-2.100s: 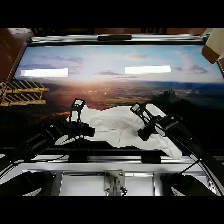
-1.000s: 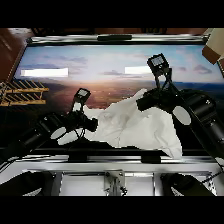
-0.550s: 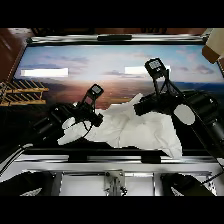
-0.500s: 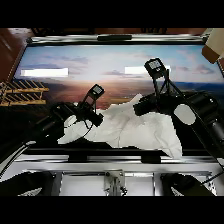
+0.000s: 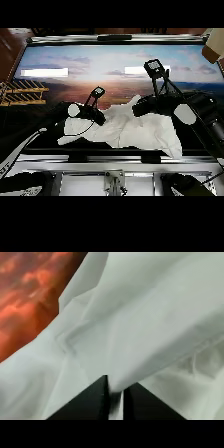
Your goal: Fold the shirts.
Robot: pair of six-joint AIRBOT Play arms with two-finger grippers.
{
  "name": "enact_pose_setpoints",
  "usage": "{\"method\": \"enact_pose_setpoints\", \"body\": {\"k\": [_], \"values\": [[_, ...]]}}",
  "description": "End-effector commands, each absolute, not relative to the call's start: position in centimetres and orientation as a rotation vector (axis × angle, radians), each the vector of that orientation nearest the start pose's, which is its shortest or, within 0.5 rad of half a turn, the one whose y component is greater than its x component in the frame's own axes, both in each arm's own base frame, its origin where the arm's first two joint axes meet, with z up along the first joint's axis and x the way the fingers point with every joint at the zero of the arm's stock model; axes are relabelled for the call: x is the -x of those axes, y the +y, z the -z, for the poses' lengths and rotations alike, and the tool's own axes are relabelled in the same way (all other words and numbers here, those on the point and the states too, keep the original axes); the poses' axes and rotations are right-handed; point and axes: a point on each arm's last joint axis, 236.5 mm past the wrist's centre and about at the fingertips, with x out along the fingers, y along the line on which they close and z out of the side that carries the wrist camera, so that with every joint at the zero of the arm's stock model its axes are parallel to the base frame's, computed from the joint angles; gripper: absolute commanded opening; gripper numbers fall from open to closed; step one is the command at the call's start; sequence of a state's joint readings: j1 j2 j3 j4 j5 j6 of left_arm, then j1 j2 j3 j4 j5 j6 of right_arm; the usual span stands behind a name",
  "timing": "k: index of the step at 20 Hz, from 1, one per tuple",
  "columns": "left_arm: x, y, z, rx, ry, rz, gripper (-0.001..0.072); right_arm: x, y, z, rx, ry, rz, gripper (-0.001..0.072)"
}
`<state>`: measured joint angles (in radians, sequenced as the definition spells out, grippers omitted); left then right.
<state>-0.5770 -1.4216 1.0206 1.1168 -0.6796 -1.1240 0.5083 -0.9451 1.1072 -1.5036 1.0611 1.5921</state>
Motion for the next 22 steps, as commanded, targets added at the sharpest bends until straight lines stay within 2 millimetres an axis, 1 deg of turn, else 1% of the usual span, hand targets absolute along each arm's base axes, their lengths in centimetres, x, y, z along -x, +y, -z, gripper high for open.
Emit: {"method": "enact_pose_setpoints", "body": {"k": [1, 3, 4, 6, 8, 9, 10, 11, 12, 13, 14, 15, 16, 18, 19, 20, 22], "values": [[-34.8, -30.2, 4.5, -0.188, 1.005, 0.824, 0.0037, -31.2, 19.1, -12.3, 0.157, 0.919, -0.507, 0.0051], [-35.5, -30.0, 2.5, -0.18, 0.99, 0.832, 0.0041, -30.9, 18.9, -12.0, 0.202, 0.928, -0.526, 0.0059], [-36.1, -29.7, 0.8, -0.173, 0.971, 0.833, 0.0041, -30.7, 18.8, -11.8, 0.217, 0.935, -0.532, 0.0059], [-37.1, -28.3, -3.8, -0.136, 0.933, 0.818, 0.0041, -30.3, 18.2, -11.5, 0.239, 0.959, -0.522, 0.0057], [-36.8, -25.9, -9.2, -0.101, 0.921, 0.784, 0.0041, -30.0, 16.8, -12.0, 0.273, 0.989, -0.478, 0.0055], [-36.2, -24.6, -12.2, -0.084, 0.901, 0.762, 0.0041, -30.0, 16.2, -12.8, 0.276, 0.994, -0.452, 0.005], [-35.5, -23.6, -14.8, -0.053, 0.879, 0.735, 0.0041, -30.0, 15.9, -14.0, 0.254, 0.99, -0.429, 0.005], [-34.2, -23.0, -17.2, 0.002, 0.866, 0.713, 0.0041, -30.1, 16.0, -15.6, 0.194, 0.975, -0.403, 0.0049], [-32.6, -22.8, -18.6, 0.043, 0.872, 0.708, 0.0041, -30.5, 16.2, -17.6, 0.1, 0.944, -0.367, 0.005], [-30.4, -22.8, -19.4, 0.058, 0.902, 0.719, 0.004, -31.0, 16.6, -19.4, 0.03, 0.906, -0.35, 0.005], [-28.5, -23.1, -19.5, 0.062, 0.939, 0.736, 0.004, -31.5, 16.9, -20.9, -0.013, 0.862, -0.35, 0.0049], [-27.0, -23.6, -19.6, 0.067, 0.964, 0.754, 0.0041, -31.7, 17.3, -21.6, -0.032, 0.837, -0.361, 0.0049], [-26.2, -24.2, -19.5, 0.079, 0.974, 0.764, 0.0041, -31.7, 17.7, -21.5, -0.042, 0.843, -0.372, 0.0049], [-25.6, -25.4, -18.9, 0.086, 0.986, 0.782, 0.0041, -30.9, 18.5, -19.6, -0.039, 0.935, -0.398, 0.0049], [-25.9, -25.6, -18.3, 0.076, 0.986, 0.776, 0.0041, -30.4, 18.8, -18.5, -0.022, 0.986, -0.413, 0.0049], [-26.2, -25.4, -17.6, 0.062, 0.992, 0.761, 0.0041, -30.2, 19.0, -17.7, -0.004, 1.022, -0.42, 0.005], [-27.2, -23.8, -15.6, -0.017, 1.022, 0.69, 0.0041, -29.7, 18.9, -17.0, 0.019, 1.056, -0.427, 0.0049]]}}
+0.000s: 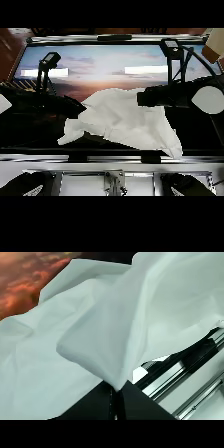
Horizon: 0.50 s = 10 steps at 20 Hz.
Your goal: Fold the shirts.
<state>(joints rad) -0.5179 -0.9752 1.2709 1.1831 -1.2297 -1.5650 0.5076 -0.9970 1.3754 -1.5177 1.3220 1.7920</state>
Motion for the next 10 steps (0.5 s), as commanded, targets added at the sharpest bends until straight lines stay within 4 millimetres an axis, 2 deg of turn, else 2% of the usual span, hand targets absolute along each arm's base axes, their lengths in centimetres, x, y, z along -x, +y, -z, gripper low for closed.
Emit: {"method": "enact_pose_setpoints", "body": {"k": [1, 3, 5, 6, 8, 9, 10], "values": [[-27.5, -22.9, -14.8, -0.058, 1.04, 0.658, 0.0041, -29.5, 18.8, -17.0, 0.021, 1.062, -0.427, 0.0049], [-27.8, -22.1, -13.9, -0.097, 1.062, 0.628, 0.0042, -29.1, 18.8, -16.9, 0.019, 1.076, -0.433, 0.005], [-27.9, -22.2, -13.7, -0.109, 1.064, 0.633, 0.0047, -28.8, 19.2, -17.0, 0.006, 1.083, -0.449, 0.005], [-28.0, -22.2, -13.6, -0.112, 1.065, 0.634, 0.0106, -28.7, 19.4, -17.0, 0.001, 1.083, -0.456, 0.005], [-28.5, -21.5, -13.4, -0.141, 1.06, 0.607, 0.0406, -28.6, 19.5, -17.0, -0.001, 1.085, -0.463, 0.005], [-29.1, -20.5, -13.5, -0.18, 1.047, 0.57, 0.0553, -28.6, 19.5, -17.0, -0.001, 1.085, -0.463, 0.0049], [-29.7, -18.7, -13.6, -0.243, 1.04, 0.51, 0.059, -28.6, 19.5, -17.0, 0.0, 1.085, -0.463, 0.005]]}}
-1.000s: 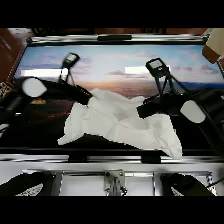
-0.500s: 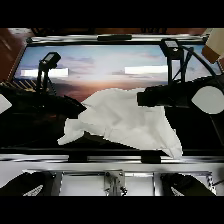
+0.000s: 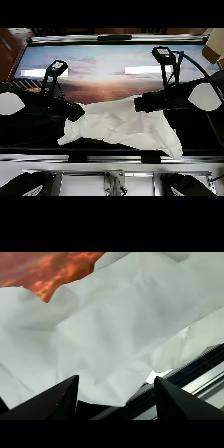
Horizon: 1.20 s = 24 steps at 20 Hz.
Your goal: Fold the shirts.
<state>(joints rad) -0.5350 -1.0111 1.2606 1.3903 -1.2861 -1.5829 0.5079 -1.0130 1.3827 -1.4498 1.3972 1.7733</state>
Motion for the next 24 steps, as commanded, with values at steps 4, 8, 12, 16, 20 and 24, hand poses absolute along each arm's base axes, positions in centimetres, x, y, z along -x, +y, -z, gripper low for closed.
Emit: {"method": "enact_pose_setpoints", "body": {"k": [4, 8, 12, 16, 20, 24], "values": [[-31.1, -6.6, -13.9, -0.432, 1.143, 0.15, 0.0588, -28.6, 19.5, -17.0, 0.001, 1.089, -0.463, 0.005], [-30.2, 5.6, -11.8, -0.265, 1.283, -0.169, 0.0589, -28.4, 19.6, -17.0, -0.004, 1.094, -0.469, 0.005], [-28.4, 14.6, -9.8, -0.109, 1.293, -0.389, 0.0589, -28.3, 19.8, -17.0, -0.01, 1.097, -0.476, 0.005], [-31.3, 17.0, -10.4, 0.042, 1.111, -0.392, 0.0585, -28.4, 19.9, -16.6, -0.012, 1.109, -0.472, 0.005], [-30.6, 19.1, -6.0, 0.049, 1.277, -0.389, 0.0537, -28.5, 20.1, -16.0, -0.02, 1.132, -0.466, 0.005], [-29.9, 22.7, -4.4, 0.0, 1.395, -0.451, 0.0537, -28.4, 20.7, -15.6, -0.032, 1.152, -0.48, 0.005]]}}
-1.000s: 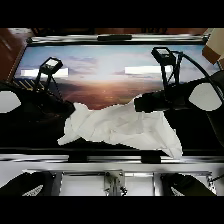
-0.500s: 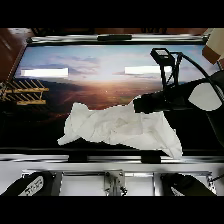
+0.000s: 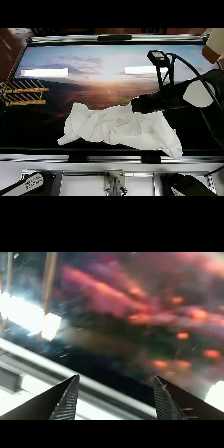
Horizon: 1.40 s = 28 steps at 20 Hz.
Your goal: Fold the shirts.
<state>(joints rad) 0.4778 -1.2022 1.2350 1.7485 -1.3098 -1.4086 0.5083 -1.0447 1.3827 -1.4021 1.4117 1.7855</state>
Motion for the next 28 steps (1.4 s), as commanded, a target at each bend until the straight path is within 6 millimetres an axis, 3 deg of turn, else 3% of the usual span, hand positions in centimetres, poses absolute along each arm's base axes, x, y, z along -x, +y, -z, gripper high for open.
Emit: {"method": "enact_pose_setpoints", "body": {"k": [1, 6, 11, 13, 22, 28], "values": [[-29.8, 23.6, -4.1, -0.027, 1.405, -0.446, 0.0538, -28.5, 20.6, -15.6, -0.029, 1.15, -0.477, 0.005], [-28.7, 26.8, -1.7, -0.039, 1.452, -0.438, 0.0538, -28.5, 20.6, -15.6, -0.029, 1.148, -0.475, 0.005], [-30.8, 29.3, -1.5, -0.051, 1.335, -0.47, 0.0537, -28.5, 20.6, -15.6, -0.047, 1.153, -0.465, 0.005], [-30.7, 29.6, -0.7, -0.12, 1.371, -0.404, 0.0509, -28.5, 20.6, -15.6, -0.049, 1.154, -0.462, 0.005], [-29.4, 30.2, 4.6, -0.104, 1.501, -0.323, 0.051, -28.9, 20.1, -15.6, -0.053, 1.147, -0.43, 0.0051], [-27.5, 31.0, 6.8, -0.14, 1.544, -0.297, 0.0512, -29.3, 19.5, -15.5, -0.04, 1.14, -0.404, 0.005]]}}
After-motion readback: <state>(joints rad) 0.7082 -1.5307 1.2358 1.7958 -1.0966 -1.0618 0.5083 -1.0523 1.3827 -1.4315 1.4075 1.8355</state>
